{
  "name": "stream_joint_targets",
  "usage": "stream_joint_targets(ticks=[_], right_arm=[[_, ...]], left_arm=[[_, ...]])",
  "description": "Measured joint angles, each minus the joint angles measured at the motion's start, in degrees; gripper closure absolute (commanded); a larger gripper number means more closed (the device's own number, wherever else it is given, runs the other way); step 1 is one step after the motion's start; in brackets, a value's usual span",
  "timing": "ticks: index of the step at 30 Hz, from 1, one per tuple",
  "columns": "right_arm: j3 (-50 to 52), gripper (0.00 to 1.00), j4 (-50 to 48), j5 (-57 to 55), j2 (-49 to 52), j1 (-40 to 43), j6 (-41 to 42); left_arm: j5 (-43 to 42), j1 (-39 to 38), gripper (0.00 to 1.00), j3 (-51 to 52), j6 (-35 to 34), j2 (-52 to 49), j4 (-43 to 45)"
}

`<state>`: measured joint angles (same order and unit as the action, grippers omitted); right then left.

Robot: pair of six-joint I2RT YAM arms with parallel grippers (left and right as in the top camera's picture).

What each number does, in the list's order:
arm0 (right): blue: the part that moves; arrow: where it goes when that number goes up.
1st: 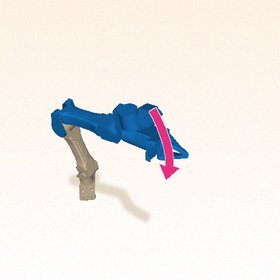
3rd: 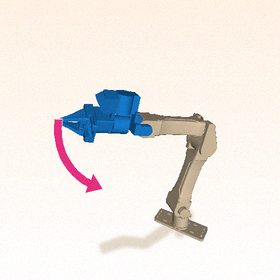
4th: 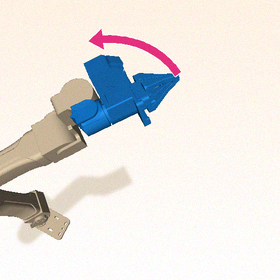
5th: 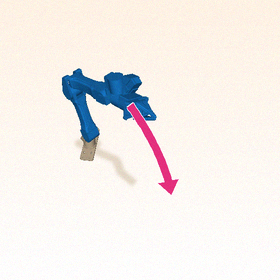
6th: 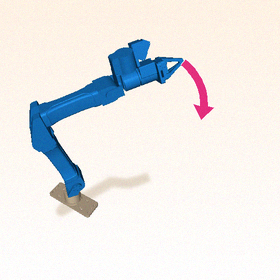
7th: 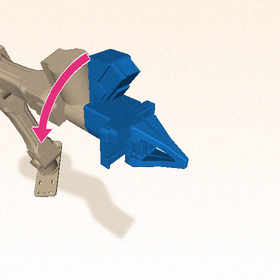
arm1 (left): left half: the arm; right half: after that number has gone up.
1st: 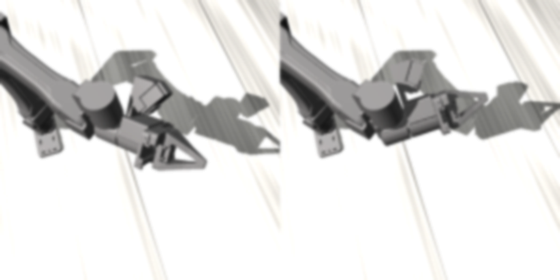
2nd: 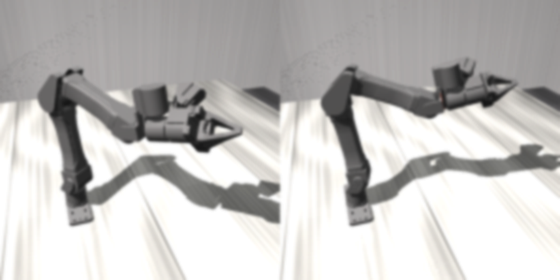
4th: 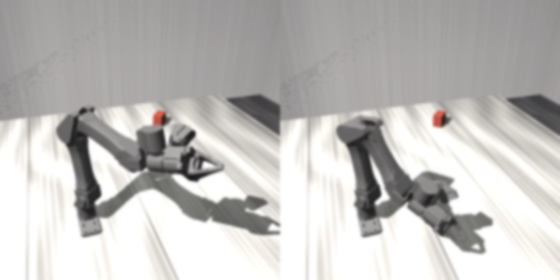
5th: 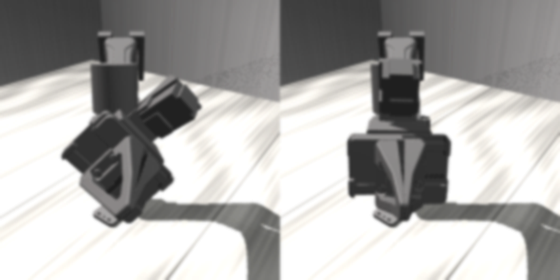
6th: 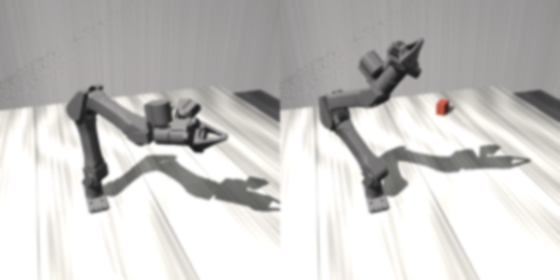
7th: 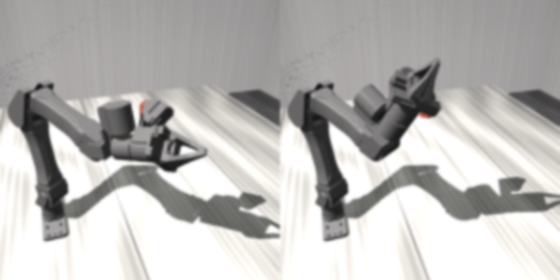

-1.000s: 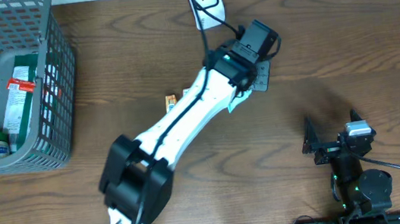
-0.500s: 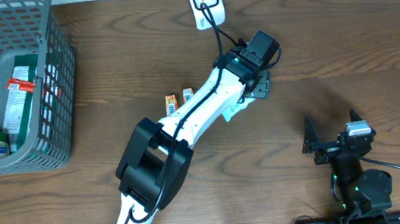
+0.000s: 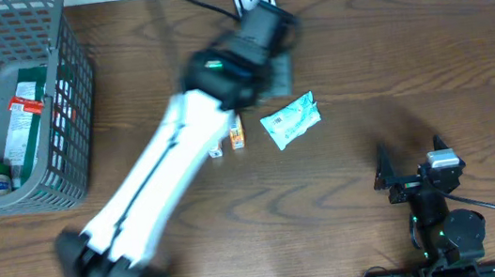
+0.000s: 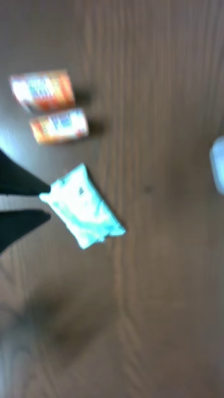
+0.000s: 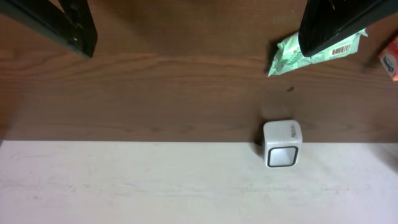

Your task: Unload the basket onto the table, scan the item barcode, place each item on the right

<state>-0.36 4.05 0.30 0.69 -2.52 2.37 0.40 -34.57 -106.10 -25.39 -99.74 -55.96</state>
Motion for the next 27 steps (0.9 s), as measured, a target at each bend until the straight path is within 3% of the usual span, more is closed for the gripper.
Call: stream_joint_targets(ticks=[7, 13, 20, 27], right_arm=[[0.0, 0.01, -2.62, 1.07, 0.0, 0.0, 0.66], [0.0, 0.01, -9.11, 10.4, -0.02, 0.0, 2.62], [-5.38, 0.01, 2.69, 17.49, 5.05, 0.0, 10.51], [-27.41, 0.01, 16.63, 21.99, 28.06, 0.0, 11.04]], left_arm=[[-2.82, 9.86, 0.93, -0.46, 1.2, 8.0, -10.62], [-11.52, 11.23, 0.93, 0.46, 5.73, 7.45, -11.34], [-18.32, 11.04, 0.92, 7.54, 7.3, 4.63, -4.74], [-23.26, 8.55, 0.92, 14.45, 7.06, -1.46, 5.84]])
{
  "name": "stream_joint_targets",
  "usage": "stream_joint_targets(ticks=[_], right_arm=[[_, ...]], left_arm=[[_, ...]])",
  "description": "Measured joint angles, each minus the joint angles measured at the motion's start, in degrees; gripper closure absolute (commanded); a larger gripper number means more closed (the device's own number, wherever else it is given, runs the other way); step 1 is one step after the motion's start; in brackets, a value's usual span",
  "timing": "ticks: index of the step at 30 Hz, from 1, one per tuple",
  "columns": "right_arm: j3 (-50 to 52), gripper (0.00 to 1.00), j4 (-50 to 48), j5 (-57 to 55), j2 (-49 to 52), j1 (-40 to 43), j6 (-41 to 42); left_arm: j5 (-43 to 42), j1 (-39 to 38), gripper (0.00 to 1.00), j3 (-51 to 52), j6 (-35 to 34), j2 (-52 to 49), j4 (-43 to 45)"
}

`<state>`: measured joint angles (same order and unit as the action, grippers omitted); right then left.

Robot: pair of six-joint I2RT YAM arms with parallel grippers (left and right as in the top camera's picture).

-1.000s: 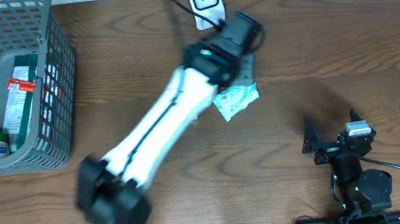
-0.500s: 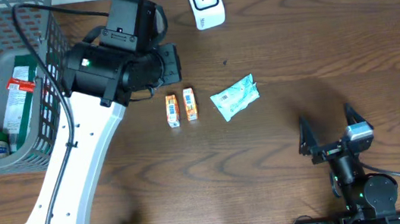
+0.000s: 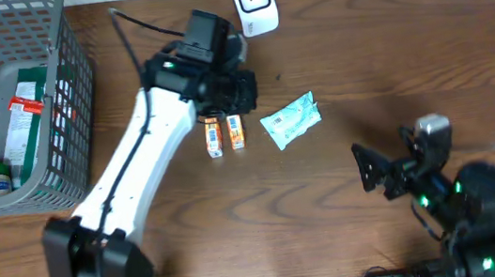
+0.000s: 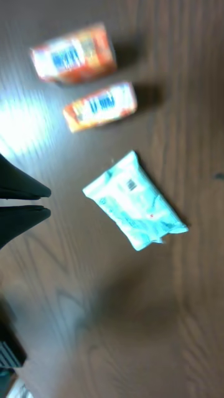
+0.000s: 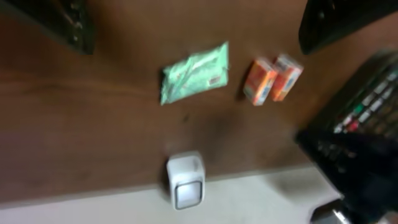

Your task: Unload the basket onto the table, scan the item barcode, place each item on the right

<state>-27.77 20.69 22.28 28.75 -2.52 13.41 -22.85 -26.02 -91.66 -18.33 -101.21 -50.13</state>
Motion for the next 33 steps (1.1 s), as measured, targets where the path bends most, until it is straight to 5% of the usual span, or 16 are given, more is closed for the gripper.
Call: stream_joint_targets(ticks=[8, 11, 15, 33], right_arm=[[-17.66, 0.03, 6.91, 11.04, 31.52, 0.04, -0.59], [-18.88, 0.7, 6.16, 15.45, 37.83, 0.04, -0.81], [-18.97, 0.99, 5.46, 17.99, 44.76, 0.35, -0.57], [-19.12, 0.99, -16.76, 21.77, 66.73, 1.44, 2.25]], left_arm=[[-1.29, -5.88, 0.93, 0.5, -0.09, -8.52, 9.6], [-1.2, -6.47, 0.92, 0.5, -0.94, -12.2, 10.56], [-0.17, -6.23, 0.92, 0.5, -1.79, -16.7, 12.04], [7.96, -6.25, 0.93, 0.68, -2.64, -19.61, 17.18]])
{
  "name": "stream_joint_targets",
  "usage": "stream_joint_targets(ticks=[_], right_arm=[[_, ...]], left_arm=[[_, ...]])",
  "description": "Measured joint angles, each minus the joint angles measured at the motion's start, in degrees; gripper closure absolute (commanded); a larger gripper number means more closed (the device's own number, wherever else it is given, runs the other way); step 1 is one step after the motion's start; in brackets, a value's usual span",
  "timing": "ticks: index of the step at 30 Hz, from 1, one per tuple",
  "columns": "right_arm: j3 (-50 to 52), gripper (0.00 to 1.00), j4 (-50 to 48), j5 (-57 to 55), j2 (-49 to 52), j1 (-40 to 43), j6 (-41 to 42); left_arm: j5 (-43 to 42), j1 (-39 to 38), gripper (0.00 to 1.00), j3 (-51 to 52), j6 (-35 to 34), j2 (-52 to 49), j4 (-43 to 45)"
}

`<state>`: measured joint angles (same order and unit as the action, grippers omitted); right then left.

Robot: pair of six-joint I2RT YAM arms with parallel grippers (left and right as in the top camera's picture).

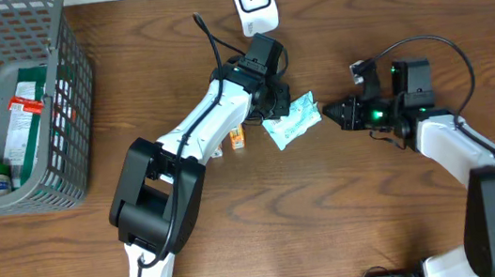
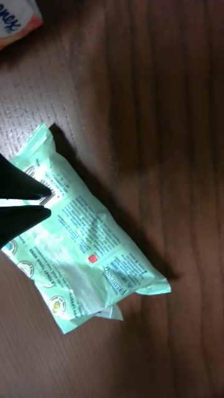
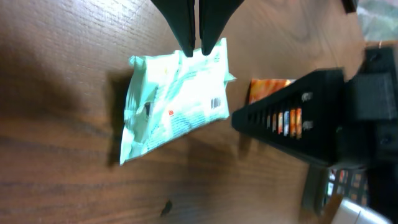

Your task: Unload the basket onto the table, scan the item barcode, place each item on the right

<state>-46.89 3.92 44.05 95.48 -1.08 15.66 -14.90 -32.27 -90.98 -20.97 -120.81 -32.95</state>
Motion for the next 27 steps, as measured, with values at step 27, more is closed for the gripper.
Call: stream_joint_targets(ticks=[27], right_arm=[[-0.17, 0.99, -9.16, -8.24, 9.29, -5.9, 3.5]], left_arm=[[1.33, -2.51, 0.93, 1.92, 0.0, -3.06, 1.55]])
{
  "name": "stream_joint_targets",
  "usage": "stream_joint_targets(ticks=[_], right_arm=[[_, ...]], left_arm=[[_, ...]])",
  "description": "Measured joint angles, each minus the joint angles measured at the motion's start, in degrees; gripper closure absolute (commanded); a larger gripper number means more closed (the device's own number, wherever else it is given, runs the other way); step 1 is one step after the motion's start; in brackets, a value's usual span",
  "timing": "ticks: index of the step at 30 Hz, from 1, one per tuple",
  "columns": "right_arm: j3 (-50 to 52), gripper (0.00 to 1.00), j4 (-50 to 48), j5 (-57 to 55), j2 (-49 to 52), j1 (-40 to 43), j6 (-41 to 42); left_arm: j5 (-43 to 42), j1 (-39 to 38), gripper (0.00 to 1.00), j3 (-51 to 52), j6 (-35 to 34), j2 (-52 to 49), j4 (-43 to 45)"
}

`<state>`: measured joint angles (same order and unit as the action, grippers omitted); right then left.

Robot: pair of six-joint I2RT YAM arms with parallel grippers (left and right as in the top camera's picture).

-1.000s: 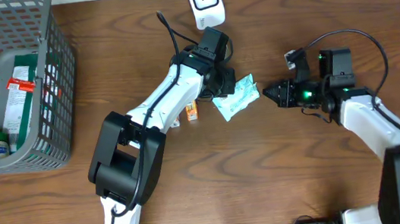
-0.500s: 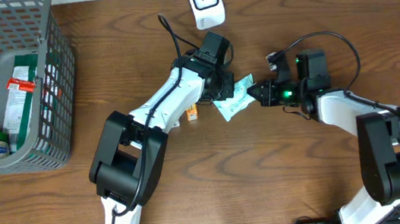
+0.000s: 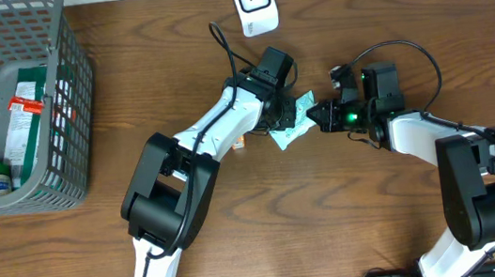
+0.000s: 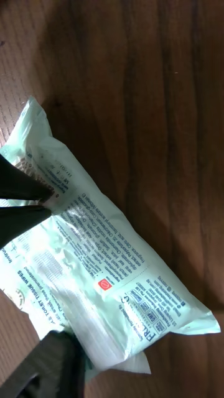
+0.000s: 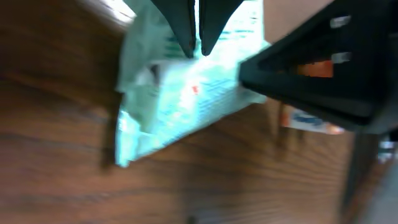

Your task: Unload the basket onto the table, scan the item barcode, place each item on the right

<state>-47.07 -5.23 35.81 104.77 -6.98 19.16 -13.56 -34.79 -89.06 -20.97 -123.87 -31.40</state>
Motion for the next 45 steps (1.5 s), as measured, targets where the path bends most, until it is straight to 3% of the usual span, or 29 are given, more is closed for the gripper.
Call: stream_joint_targets(ticks=[12, 23, 29, 39, 45], right_arm=[[-1.27, 0.99, 6.86, -12.63, -0.66, -0.79, 1.73], [-3.61, 0.99, 16.35, -20.55, -1.77, 3.54, 2.56], [-3.82, 0.88, 21.35, -21.7, -5.27, 3.54, 0.22], [-4.83, 0.99, 24.11, -21.49, -10.86, 3.02, -0.04], [-4.79, 0.99, 23.63, -21.73, -7.8, 1.05, 1.75]], left_arm=[[-0.61, -0.33, 0.92, -0.07, 0.0, -0.11, 0.37], [-0.15, -0.37, 0.93, -0.11, 0.02, -0.13, 0.13], [0.37, -0.39, 0.92, -0.28, 0.04, 0.35, -0.44], [6.54, -0.37, 0.92, -0.28, 0.04, 11.56, 0.39], [10.49, -0.37, 0.92, -0.31, 0.04, 9.81, 1.66]])
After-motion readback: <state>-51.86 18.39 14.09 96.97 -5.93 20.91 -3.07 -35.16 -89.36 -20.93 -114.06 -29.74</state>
